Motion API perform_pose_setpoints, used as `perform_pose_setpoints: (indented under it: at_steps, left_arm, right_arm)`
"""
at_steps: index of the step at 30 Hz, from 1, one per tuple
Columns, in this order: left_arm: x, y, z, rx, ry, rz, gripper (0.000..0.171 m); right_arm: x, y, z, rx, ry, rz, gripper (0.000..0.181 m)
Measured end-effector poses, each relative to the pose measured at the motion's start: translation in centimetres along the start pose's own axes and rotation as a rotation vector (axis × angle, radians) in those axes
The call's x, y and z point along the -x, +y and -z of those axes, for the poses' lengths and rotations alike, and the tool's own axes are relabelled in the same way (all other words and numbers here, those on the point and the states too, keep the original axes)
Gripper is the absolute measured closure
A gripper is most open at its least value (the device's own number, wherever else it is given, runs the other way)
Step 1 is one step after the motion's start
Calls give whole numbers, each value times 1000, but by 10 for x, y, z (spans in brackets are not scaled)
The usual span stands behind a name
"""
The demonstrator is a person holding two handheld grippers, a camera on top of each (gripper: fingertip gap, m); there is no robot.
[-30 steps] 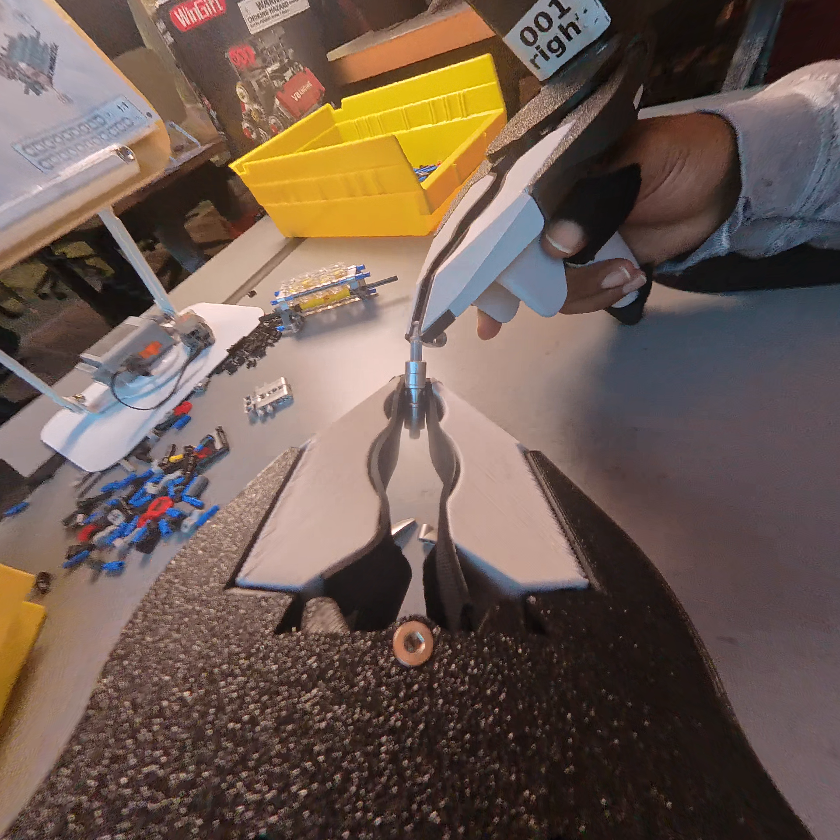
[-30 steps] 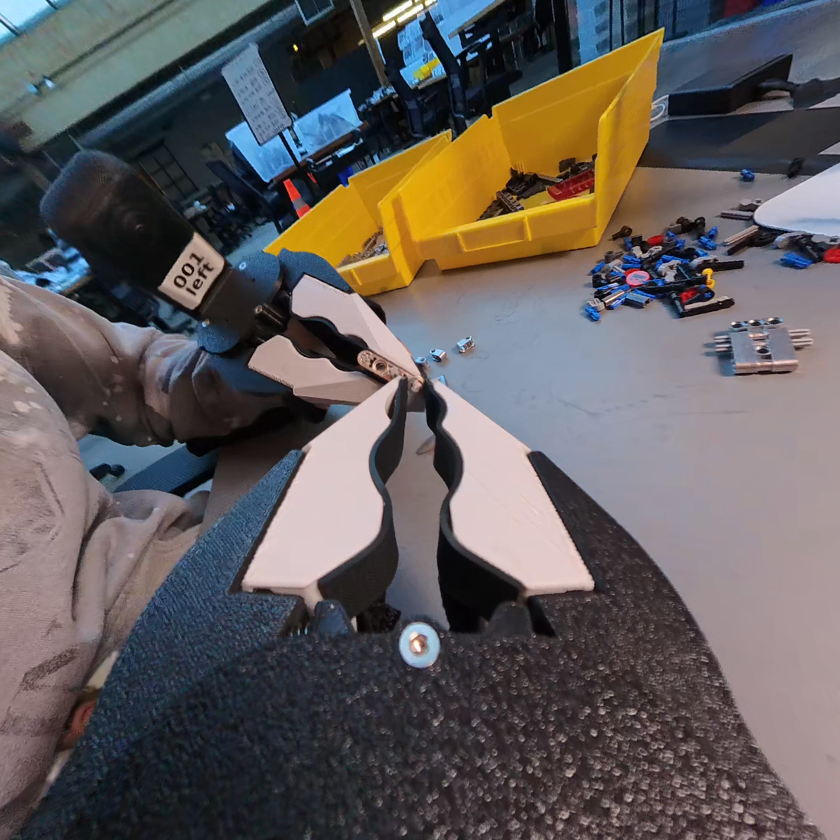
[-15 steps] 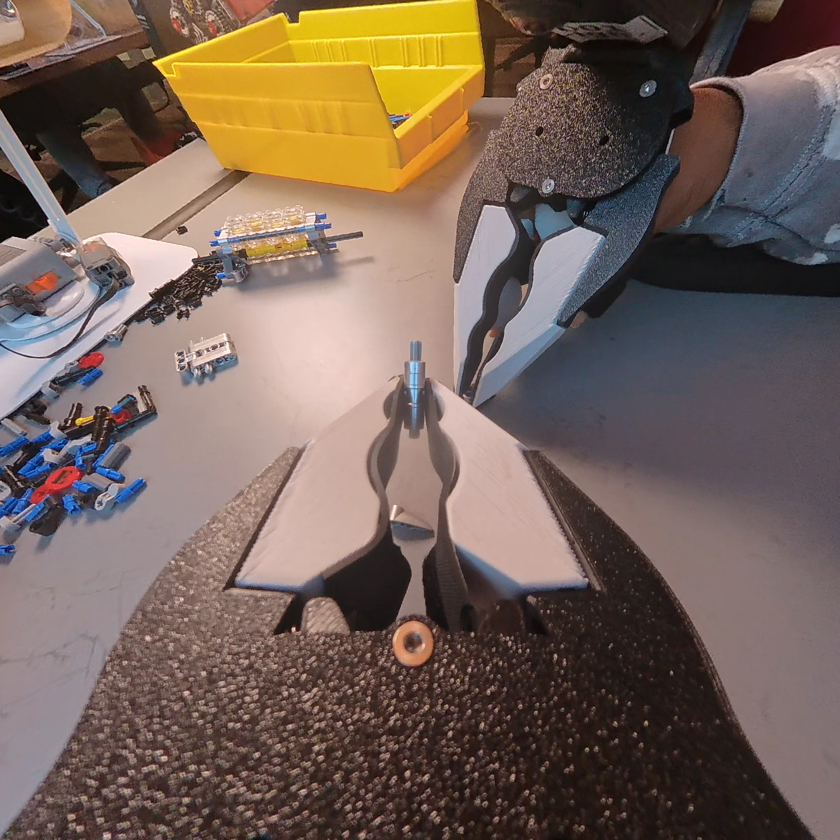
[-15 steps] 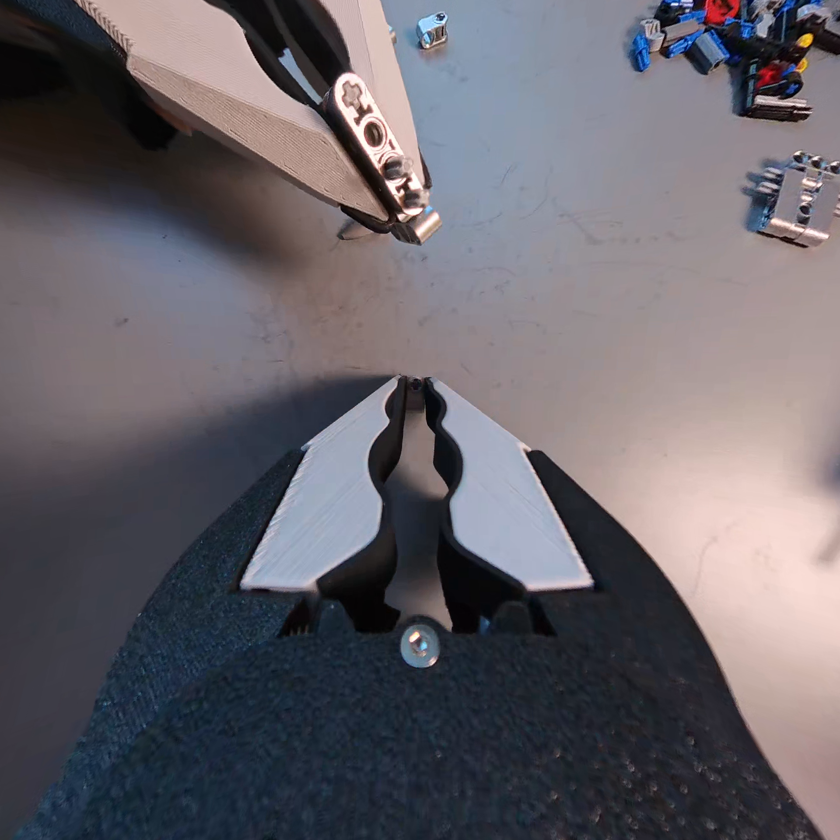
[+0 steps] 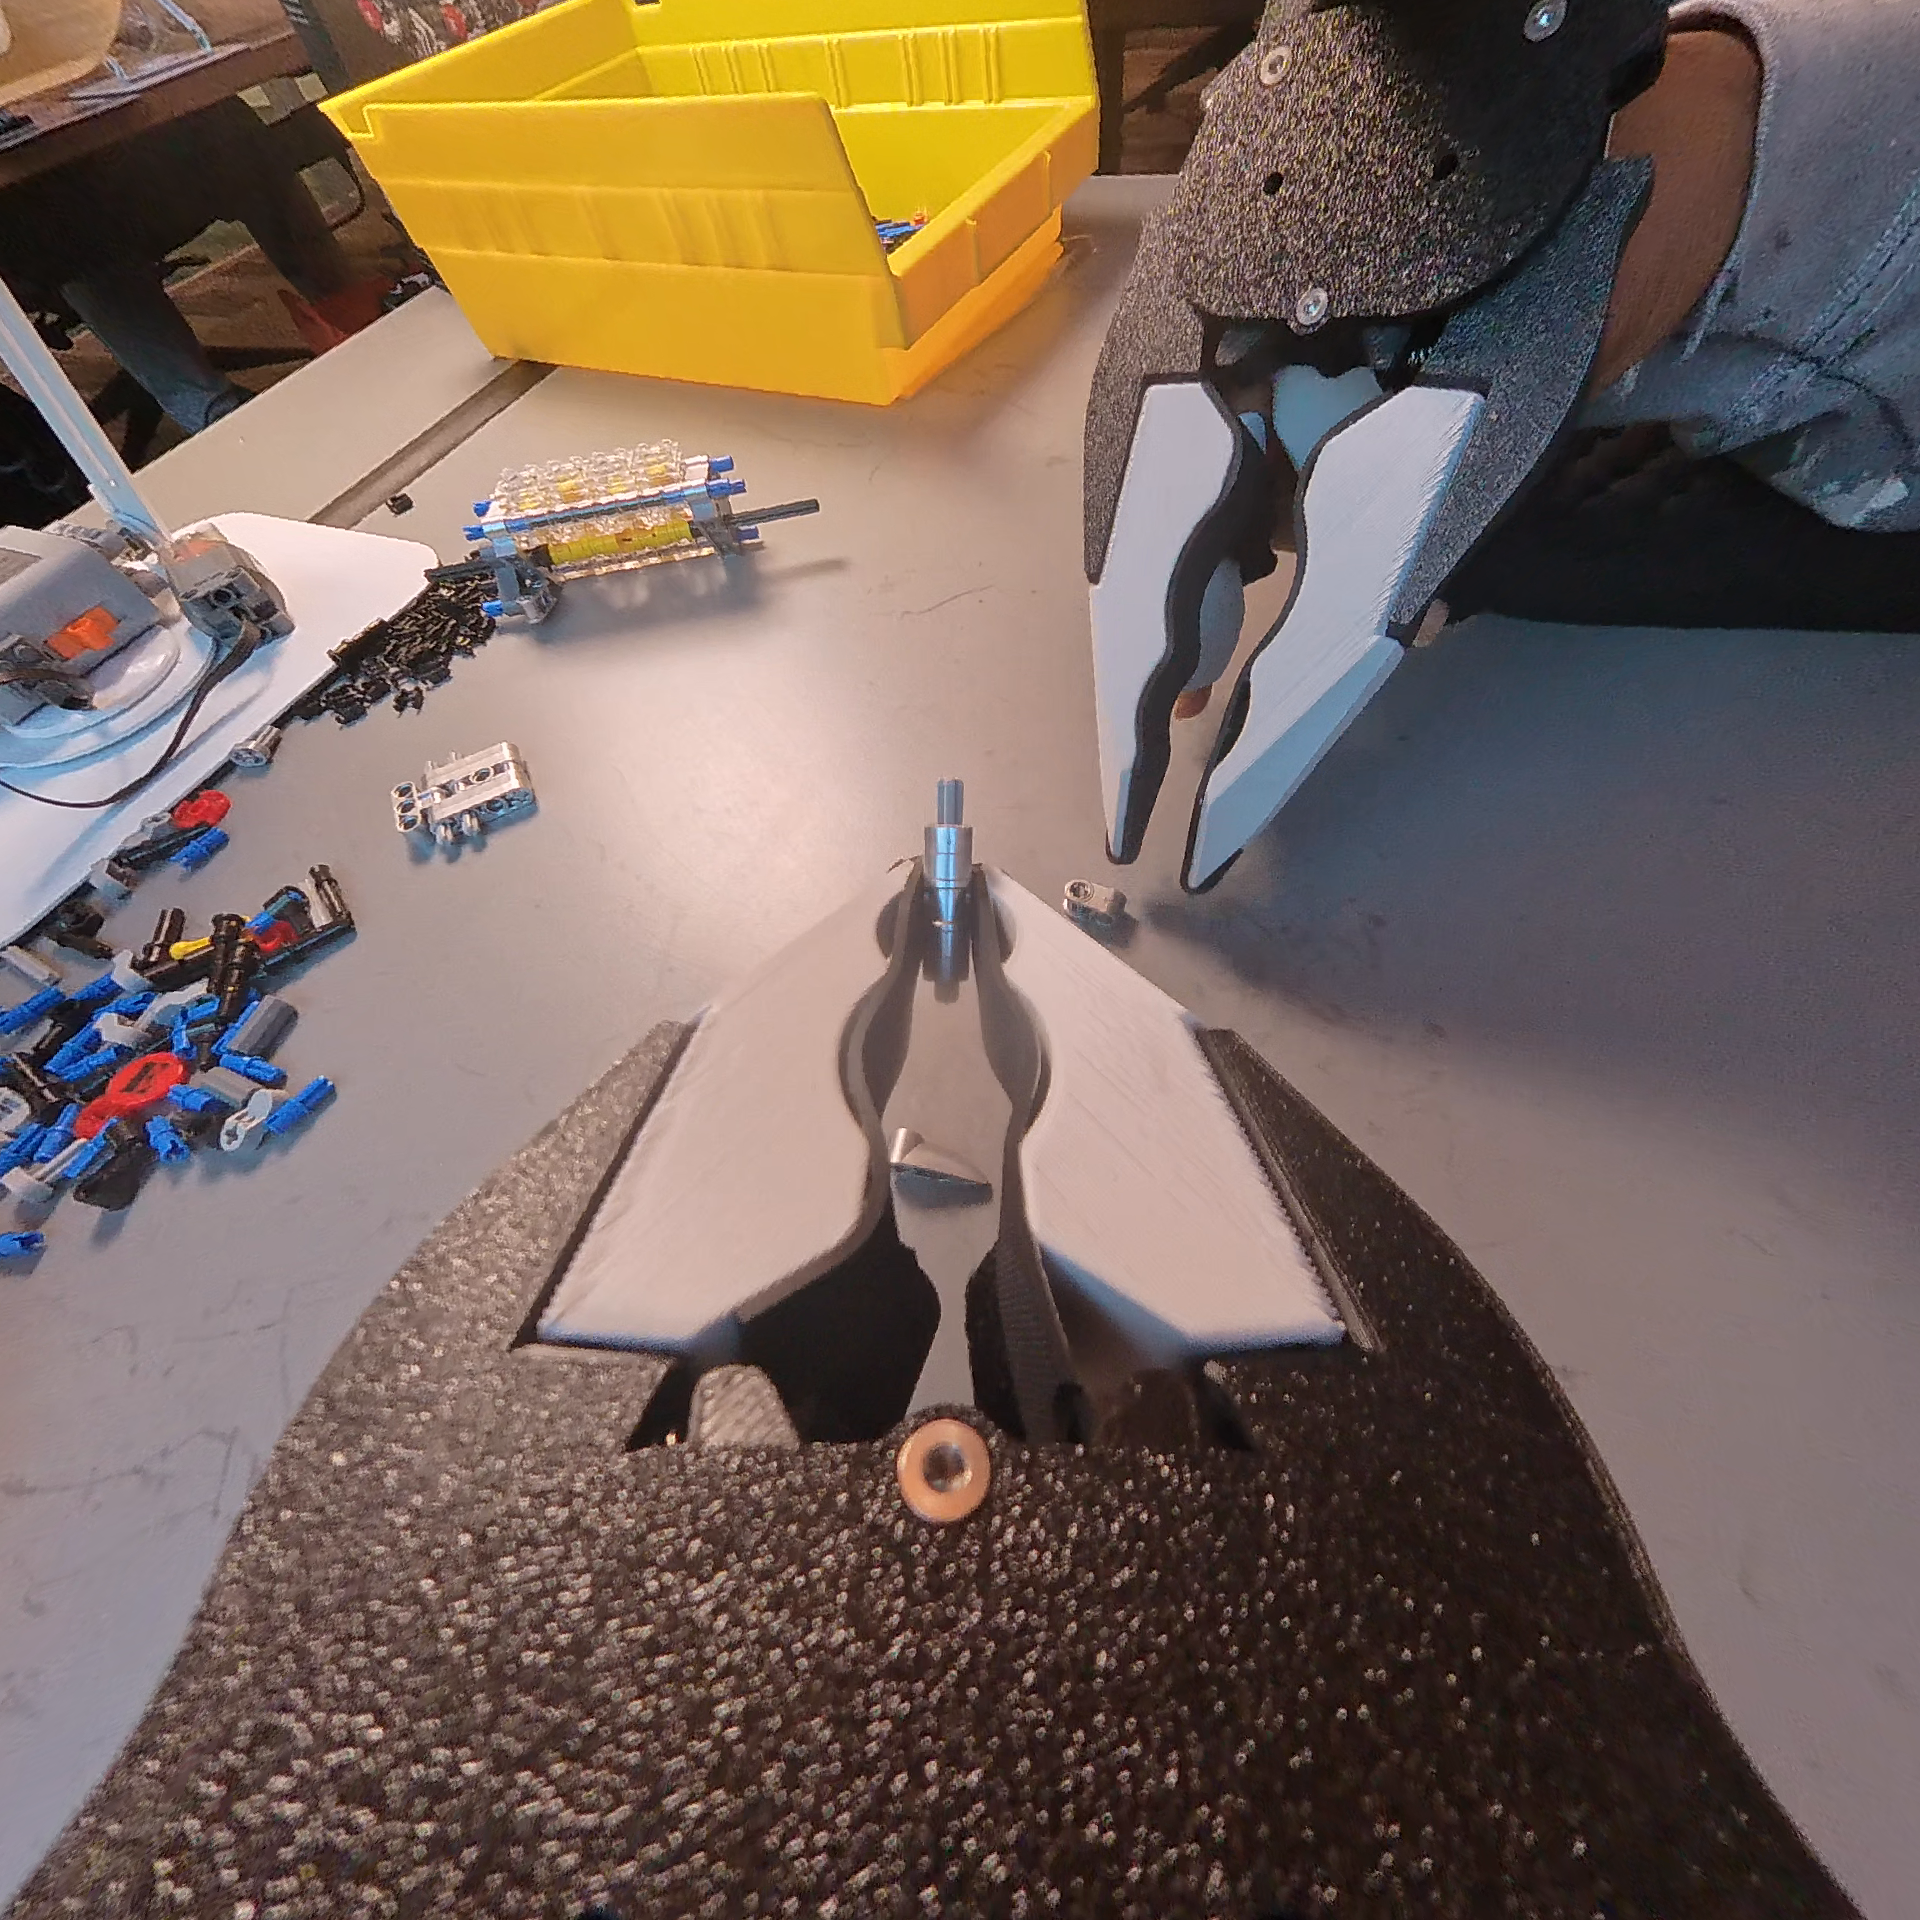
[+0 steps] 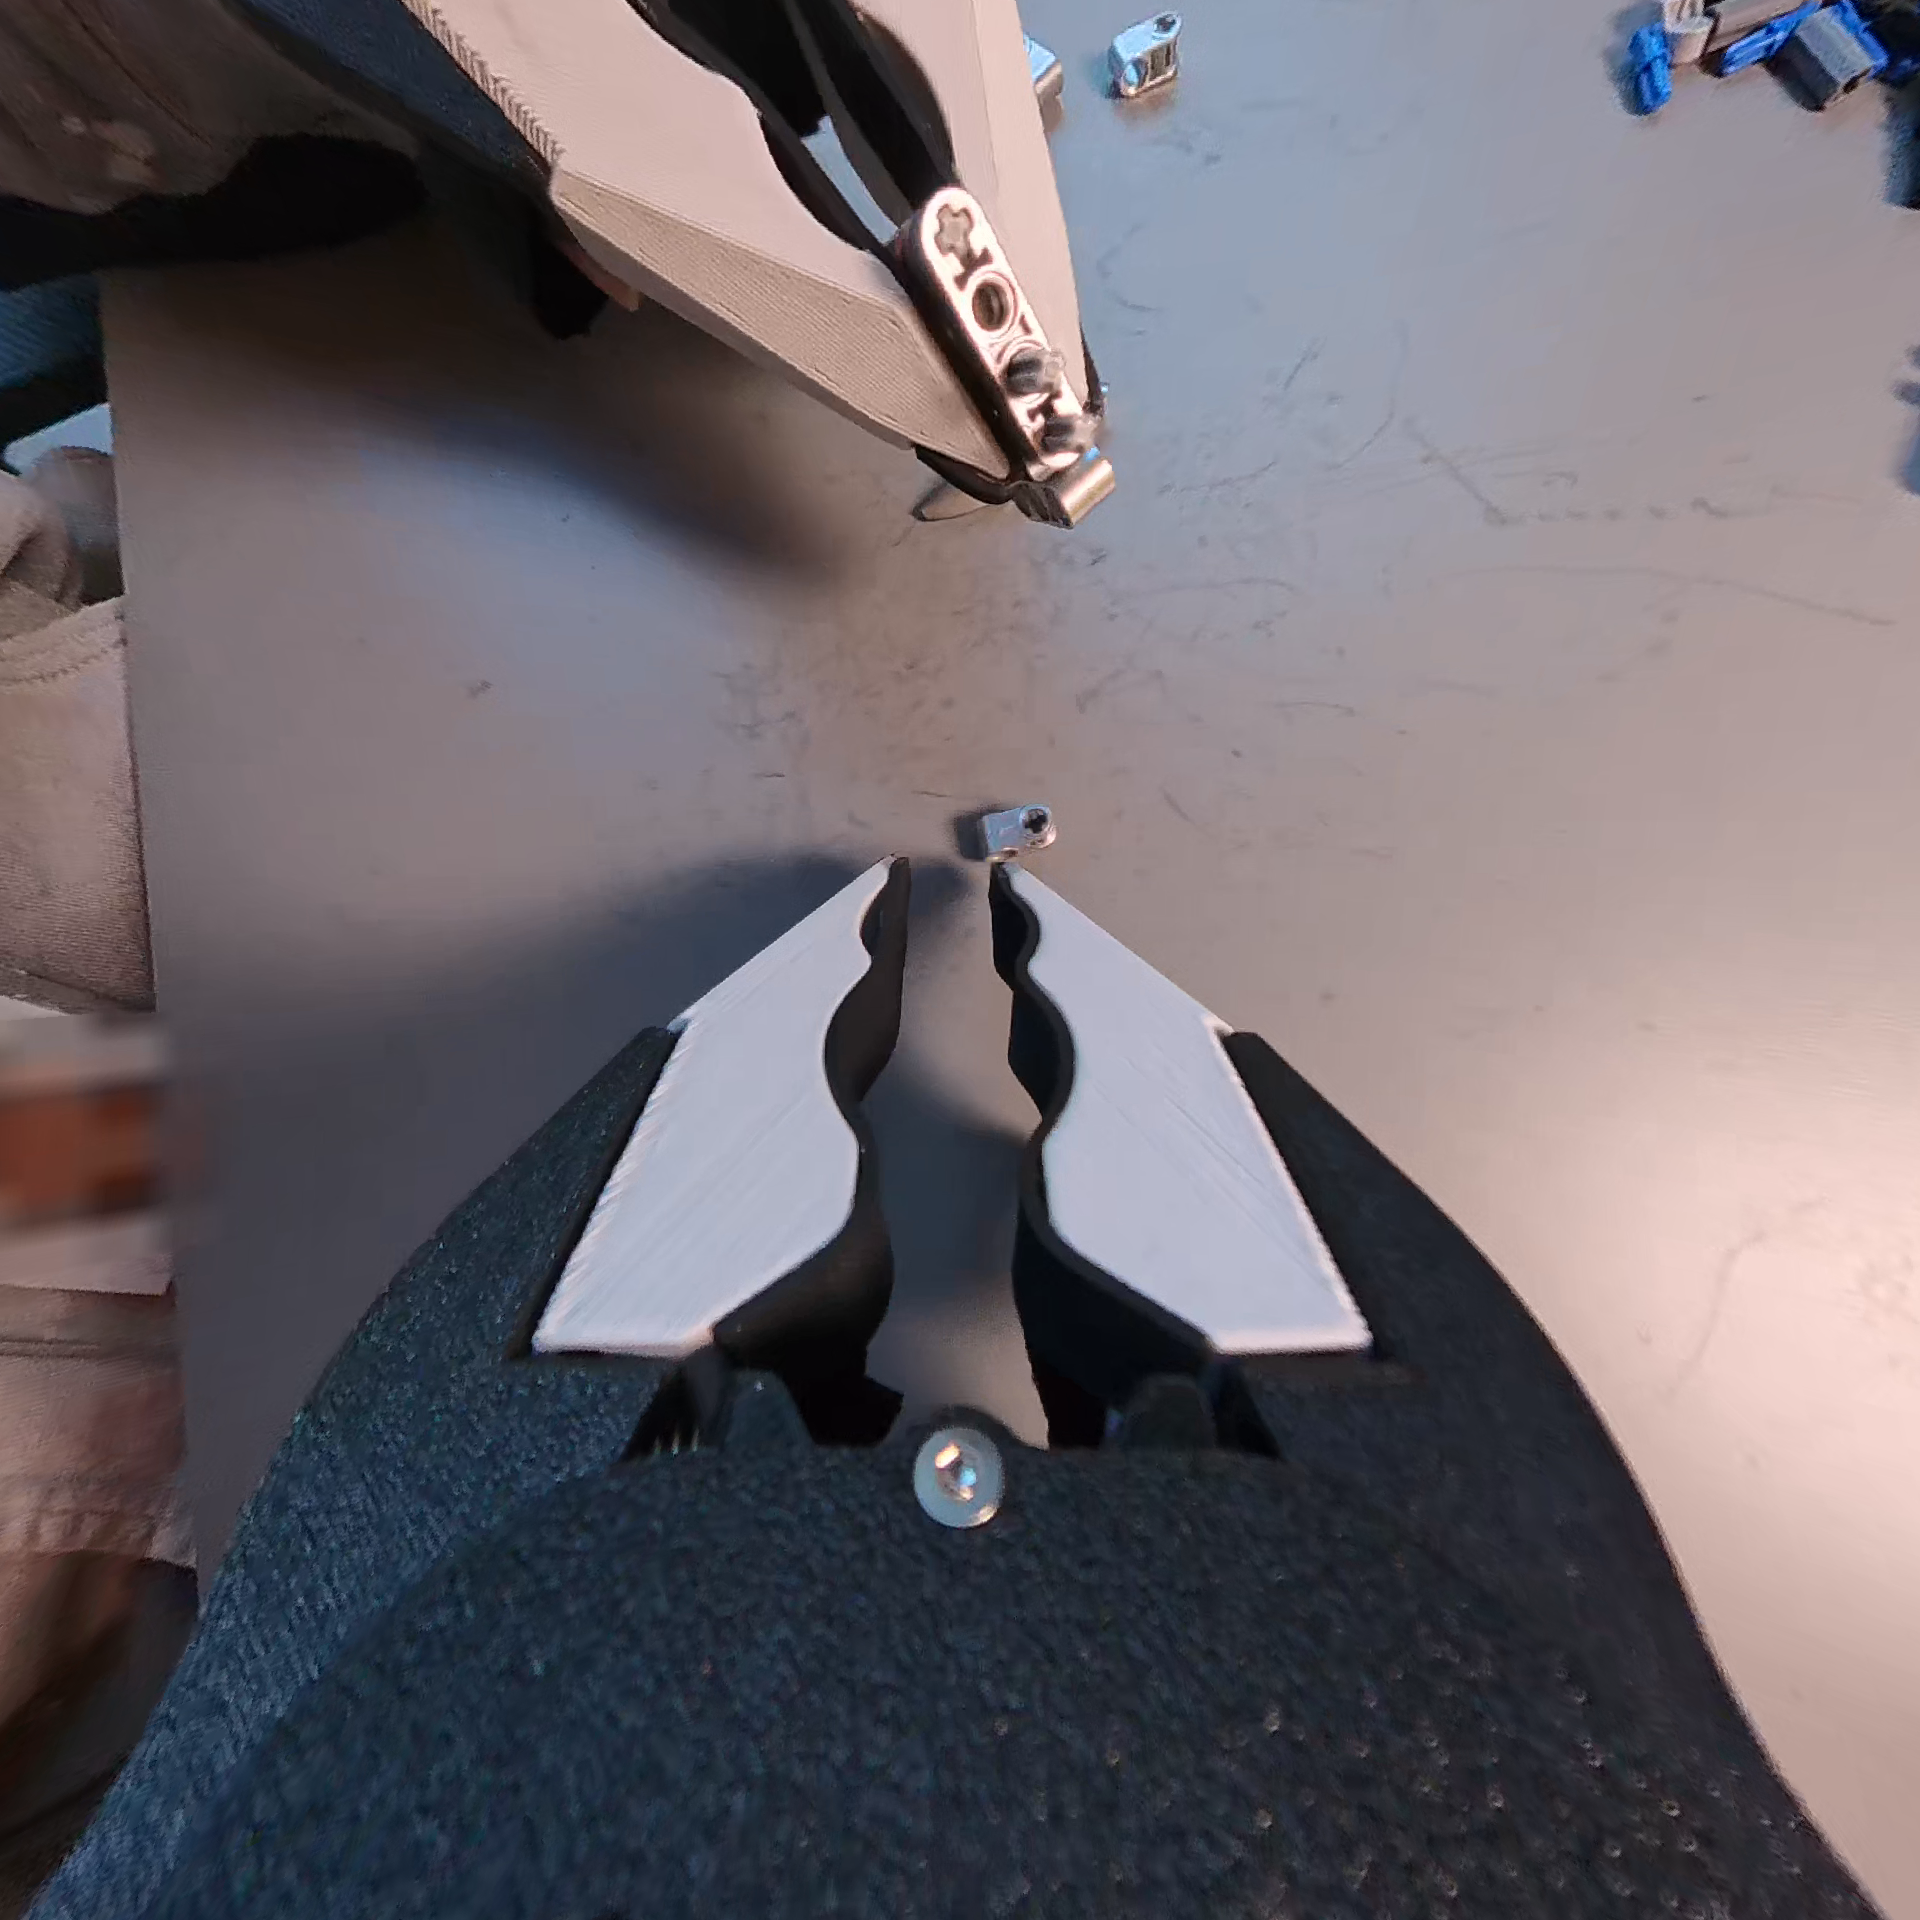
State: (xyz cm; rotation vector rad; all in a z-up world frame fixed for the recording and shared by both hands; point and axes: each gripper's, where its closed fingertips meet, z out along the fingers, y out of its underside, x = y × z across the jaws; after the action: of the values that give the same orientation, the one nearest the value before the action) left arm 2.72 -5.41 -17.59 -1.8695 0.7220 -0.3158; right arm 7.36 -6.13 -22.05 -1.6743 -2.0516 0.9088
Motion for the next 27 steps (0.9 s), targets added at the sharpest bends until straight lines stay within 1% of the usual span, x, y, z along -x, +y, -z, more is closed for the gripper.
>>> perform_pose_setpoints:
  at_steps: [3,5,13,16,18,19,25,26,27]
  left_arm:
    - [2,0,1,-1,-5,0,166]
    - [3,-1,2,-5,-5,9,166]
    - [4,-1,7,-10,4,19,166]
    - [3,-2,8,-9,22,30,166]
    - [3,-1,7,-4,29,41,166]
    - [3,0,7,-2,34,46,166]
    - [-2,1,7,2,78,68,166]
    - [-4,1,7,-1,93,78,166]
    - [-6,0,7,-6,112,92,166]
  right_arm:
    - [-8,-3,7,-15,32,37,167]
    - [-16,-3,9,3,64,58,166]
    - [-9,-5,-7,44,14,199,159]
    - [-11,-6,-11,41,-3,202,159]
    - [-12,-5,-13,47,-7,209,161]
    - [-11,-5,-13,50,-9,215,166]
    - [-12,-6,-14,13,-3,227,167]
    - [-11,-9,-12,-11,-5,232,181]
    - [-12,-16,-8,-63,-2,230,181]
